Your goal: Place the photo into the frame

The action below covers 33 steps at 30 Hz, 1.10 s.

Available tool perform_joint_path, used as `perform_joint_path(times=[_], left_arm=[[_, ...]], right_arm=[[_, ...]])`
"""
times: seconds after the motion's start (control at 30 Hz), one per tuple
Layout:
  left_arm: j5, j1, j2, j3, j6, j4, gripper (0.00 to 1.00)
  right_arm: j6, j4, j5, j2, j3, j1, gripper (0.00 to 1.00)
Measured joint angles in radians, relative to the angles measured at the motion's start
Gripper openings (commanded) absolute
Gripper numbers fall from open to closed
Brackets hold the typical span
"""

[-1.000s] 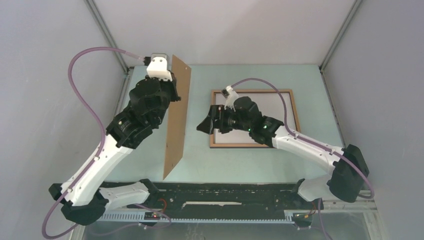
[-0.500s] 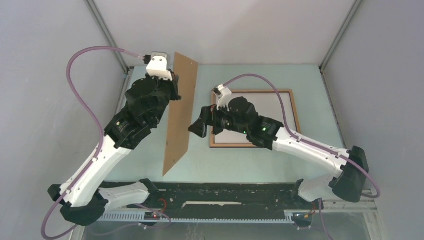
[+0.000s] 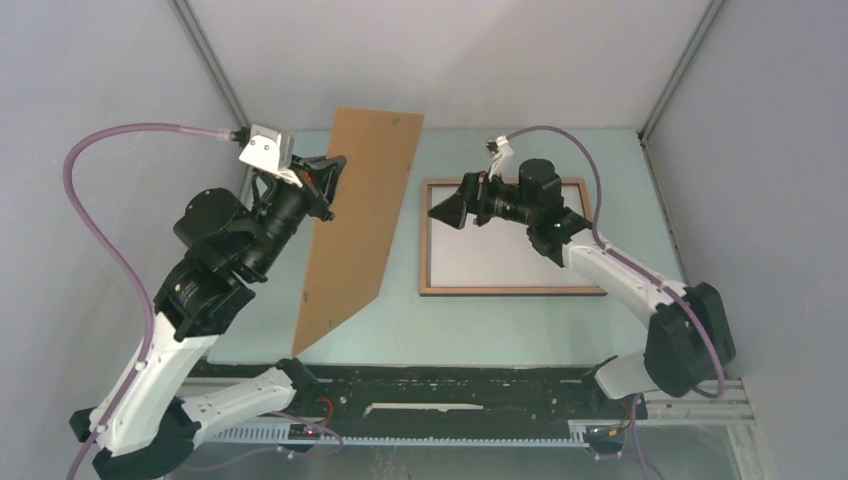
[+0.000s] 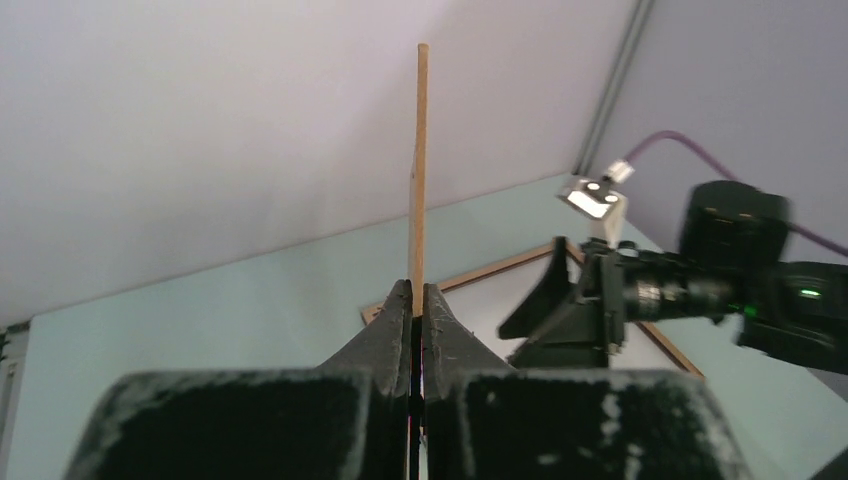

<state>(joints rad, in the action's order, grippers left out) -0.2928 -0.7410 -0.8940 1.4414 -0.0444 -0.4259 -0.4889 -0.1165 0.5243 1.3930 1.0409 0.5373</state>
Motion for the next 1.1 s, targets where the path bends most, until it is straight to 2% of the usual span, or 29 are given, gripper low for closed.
perform_joint_path(times=[0.13, 0.3, 0.47, 0.63, 0.8, 0.9, 1.1], left_arm=[[0.064, 0.0, 0.011, 0.0, -0.001, -0.001, 0.0], [0.143, 0.0, 0.01, 0.001, -0.012, -0.014, 0.0], [0.212, 0.0, 0.017, 0.001, -0.04, -0.029, 0.0], [0.257, 0.0, 0.026, 0.001, -0.073, -0.029, 0.0], [0.275, 0.003, 0.027, 0.002, -0.088, -0.02, 0.0], [0.28, 0.014, 0.027, 0.001, -0.097, -0.018, 0.0], [0.348, 0.119, 0.042, -0.028, -0.19, 0.05, 0.0]], right_arm=[[-0.047, -0.257, 0.142, 0.141, -0.003, -0.021, 0.83], [-0.236, -0.65, 0.32, 0.333, -0.051, -0.035, 0.85], [-0.35, -0.883, 0.415, 0.402, -0.087, -0.042, 0.85], [-0.457, -1.121, 0.465, 0.415, -0.09, -0.037, 0.68], [-0.531, -1.254, 0.486, 0.431, -0.111, -0.032, 0.57], [-0.55, -1.288, 0.487, 0.412, -0.166, -0.031, 0.47], [-0.575, -1.295, 0.49, 0.279, -0.296, -0.032, 0.44]])
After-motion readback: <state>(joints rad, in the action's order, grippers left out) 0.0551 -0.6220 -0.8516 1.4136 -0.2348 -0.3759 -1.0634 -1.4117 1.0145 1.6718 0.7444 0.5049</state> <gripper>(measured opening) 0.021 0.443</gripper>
